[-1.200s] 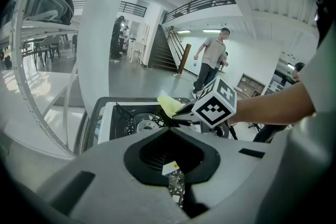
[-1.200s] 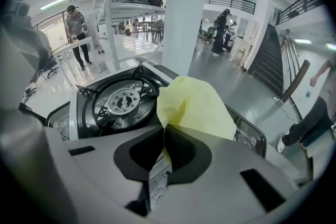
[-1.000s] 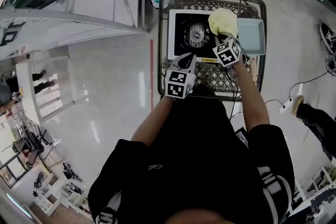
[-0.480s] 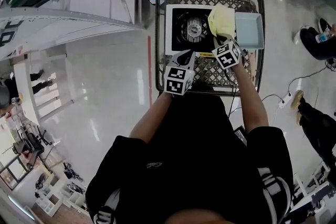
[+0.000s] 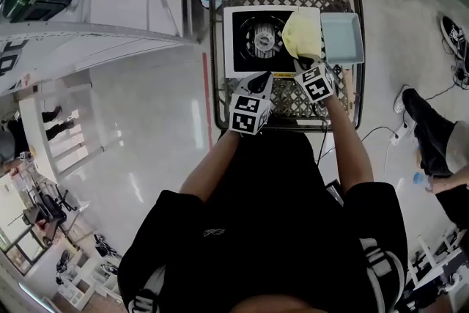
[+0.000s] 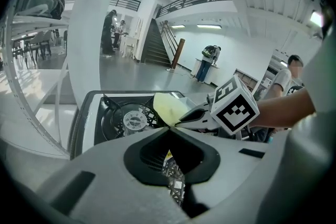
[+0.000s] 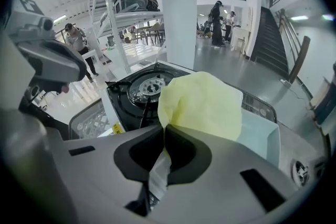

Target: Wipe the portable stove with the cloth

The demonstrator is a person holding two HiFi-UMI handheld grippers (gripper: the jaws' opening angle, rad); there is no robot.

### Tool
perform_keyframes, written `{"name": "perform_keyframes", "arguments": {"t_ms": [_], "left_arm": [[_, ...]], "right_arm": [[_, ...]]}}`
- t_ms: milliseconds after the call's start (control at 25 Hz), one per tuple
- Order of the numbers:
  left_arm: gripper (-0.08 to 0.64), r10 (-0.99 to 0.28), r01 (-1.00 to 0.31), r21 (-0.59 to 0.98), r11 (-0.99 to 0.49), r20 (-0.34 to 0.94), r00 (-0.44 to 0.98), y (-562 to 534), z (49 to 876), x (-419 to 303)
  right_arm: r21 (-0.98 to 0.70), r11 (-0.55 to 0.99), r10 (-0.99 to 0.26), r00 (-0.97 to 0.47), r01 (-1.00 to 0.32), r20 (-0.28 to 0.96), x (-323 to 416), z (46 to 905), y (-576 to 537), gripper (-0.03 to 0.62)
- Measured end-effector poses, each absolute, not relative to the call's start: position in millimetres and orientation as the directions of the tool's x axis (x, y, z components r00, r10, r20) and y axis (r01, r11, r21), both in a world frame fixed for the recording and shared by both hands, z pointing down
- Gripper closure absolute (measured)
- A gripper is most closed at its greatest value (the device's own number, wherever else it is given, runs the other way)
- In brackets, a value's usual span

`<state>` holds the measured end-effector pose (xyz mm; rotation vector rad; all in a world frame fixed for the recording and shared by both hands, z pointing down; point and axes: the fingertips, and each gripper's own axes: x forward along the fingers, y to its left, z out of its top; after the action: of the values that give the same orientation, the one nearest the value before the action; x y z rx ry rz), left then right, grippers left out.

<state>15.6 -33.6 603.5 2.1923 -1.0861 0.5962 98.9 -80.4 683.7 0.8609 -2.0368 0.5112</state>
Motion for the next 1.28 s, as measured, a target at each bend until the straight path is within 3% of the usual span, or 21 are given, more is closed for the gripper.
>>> {"name": "perform_keyframes", "arguments": {"t_ms": [1280], "left_arm": [[0.543,-0.456,-0.764,0.32,-0.56,0.651,0.607,-17,612,63]], "right_arm": [[-0.115,0.661,-0.362,-0.449,-0.741,0.817,102,696,15,0.578]]}}
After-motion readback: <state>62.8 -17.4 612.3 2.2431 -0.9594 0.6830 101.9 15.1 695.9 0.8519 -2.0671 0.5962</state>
